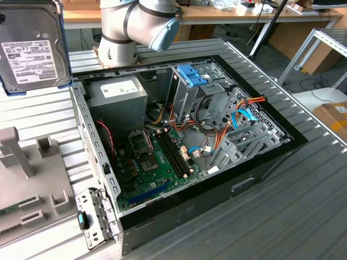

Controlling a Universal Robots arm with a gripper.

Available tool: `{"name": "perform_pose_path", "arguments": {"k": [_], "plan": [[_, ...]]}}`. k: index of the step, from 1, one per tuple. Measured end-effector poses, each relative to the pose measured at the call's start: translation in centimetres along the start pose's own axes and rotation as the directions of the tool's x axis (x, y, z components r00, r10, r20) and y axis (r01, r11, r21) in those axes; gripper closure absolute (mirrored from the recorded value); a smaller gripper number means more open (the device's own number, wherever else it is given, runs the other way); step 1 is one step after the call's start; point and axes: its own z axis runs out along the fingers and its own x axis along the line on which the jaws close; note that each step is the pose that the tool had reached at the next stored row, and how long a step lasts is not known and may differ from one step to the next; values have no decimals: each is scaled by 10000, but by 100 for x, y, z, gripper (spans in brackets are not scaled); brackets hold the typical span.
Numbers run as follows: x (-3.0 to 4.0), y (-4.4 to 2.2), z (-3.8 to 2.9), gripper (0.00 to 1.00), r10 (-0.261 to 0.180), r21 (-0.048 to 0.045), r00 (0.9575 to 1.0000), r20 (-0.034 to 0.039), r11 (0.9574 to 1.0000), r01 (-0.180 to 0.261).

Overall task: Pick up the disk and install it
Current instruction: 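Pick up the disk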

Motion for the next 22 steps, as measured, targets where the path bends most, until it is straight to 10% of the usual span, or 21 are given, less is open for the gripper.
{"name": "perform_pose_path", "arguments": {"k": [4, 9, 22], "plan": [[4, -376, -1, 63, 0, -1, 10000, 0, 10000, 0], [7, -638, -1, 63, 0, -1, 10000, 0, 10000, 0], [15, -1583, -3, 63, 0, -3, 10000, 0, 10000, 0]]}}
